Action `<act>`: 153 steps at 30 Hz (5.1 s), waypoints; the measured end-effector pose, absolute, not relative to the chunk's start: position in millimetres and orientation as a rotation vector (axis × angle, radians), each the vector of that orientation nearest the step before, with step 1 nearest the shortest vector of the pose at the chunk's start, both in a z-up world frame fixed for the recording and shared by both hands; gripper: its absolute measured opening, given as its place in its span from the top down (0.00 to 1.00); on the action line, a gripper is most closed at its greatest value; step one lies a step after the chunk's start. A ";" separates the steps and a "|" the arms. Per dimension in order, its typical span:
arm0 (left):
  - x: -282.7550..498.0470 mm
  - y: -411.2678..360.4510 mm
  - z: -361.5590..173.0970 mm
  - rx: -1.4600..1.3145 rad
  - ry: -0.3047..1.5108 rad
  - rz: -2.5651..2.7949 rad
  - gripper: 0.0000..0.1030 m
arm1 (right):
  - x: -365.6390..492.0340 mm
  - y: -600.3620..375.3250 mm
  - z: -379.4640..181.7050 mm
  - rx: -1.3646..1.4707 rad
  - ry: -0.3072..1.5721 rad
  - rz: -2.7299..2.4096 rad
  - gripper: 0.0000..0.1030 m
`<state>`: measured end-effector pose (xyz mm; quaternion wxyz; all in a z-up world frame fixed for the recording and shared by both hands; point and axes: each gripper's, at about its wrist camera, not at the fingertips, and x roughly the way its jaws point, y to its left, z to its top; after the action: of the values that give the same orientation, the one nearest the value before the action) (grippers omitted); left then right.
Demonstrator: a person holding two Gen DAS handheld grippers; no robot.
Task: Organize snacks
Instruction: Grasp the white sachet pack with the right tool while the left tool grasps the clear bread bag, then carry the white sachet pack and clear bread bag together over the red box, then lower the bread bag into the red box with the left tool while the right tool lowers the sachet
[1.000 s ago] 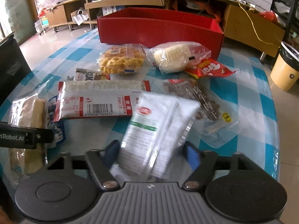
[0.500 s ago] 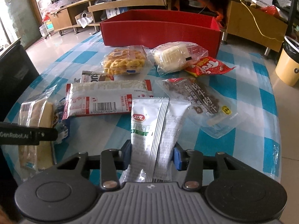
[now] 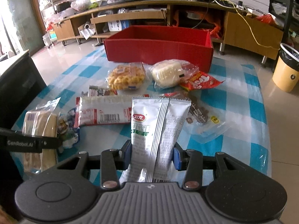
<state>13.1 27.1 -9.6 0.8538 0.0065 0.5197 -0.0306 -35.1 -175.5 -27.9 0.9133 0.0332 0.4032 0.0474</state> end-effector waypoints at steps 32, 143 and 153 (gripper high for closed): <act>101.6 -26.8 39.1 -0.021 0.945 -0.231 0.35 | 40.9 -197.3 23.3 0.050 0.721 0.030 0.58; 269.7 -114.0 16.6 0.090 0.860 -0.216 0.36 | 237.2 -232.5 18.1 -0.012 0.687 -0.029 0.58; 278.2 -115.6 8.0 0.097 0.871 -0.206 0.36 | 245.1 -233.3 9.2 -0.003 0.700 -0.024 0.58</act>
<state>278.2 -115.6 8.0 0.9004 0.0469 0.4209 -0.0994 245.1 -233.3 9.2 0.9394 -0.0015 0.3427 -0.0118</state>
